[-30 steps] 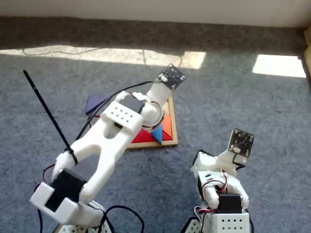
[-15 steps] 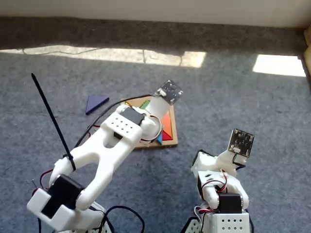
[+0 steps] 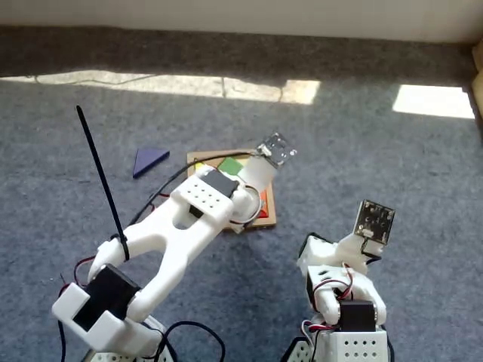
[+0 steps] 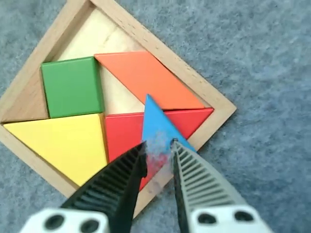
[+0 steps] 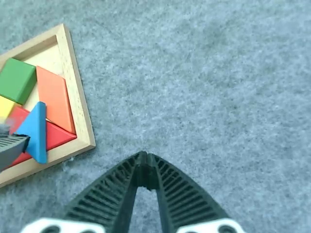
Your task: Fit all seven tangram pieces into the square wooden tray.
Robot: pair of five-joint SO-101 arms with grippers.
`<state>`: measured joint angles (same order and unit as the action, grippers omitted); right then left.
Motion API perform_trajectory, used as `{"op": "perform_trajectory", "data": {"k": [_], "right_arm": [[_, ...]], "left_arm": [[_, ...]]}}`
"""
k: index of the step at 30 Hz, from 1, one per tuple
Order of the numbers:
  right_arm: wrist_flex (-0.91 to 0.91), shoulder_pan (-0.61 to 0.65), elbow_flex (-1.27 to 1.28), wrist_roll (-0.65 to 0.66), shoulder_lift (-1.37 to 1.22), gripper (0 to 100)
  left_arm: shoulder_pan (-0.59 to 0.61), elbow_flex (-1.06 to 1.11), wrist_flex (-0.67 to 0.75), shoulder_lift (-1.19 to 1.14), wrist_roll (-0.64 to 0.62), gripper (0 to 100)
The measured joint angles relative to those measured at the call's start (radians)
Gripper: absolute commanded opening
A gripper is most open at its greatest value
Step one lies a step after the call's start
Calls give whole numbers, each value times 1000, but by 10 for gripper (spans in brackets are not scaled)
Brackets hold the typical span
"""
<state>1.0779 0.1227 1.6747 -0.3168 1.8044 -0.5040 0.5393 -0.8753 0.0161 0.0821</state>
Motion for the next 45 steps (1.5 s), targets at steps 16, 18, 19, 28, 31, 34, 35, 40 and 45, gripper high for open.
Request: {"op": "perform_trajectory", "data": {"k": [16,18,19,28,31,34,35,40,45], "right_arm": [[0,0,0,0,0,5],[0,0,0,0,0,5],[0,0,0,0,0,5],[0,0,0,0,0,5],[0,0,0,0,0,5],[0,0,0,0,0,5],[0,0,0,0,0,5],[0,0,0,0,0,5],[0,0,0,0,0,5]], "left_arm": [[46,-38,44,-75,-5,95],[48,-78,48,-114,-5,95],[46,-101,48,-133,-5,95],[81,-176,46,-209,-15,95],[104,-176,46,-210,-64,95],[124,-176,46,-213,-83,95],[124,-176,46,-213,-83,95],[123,-176,46,-213,-83,95],[120,-175,44,-155,-83,95]]}}
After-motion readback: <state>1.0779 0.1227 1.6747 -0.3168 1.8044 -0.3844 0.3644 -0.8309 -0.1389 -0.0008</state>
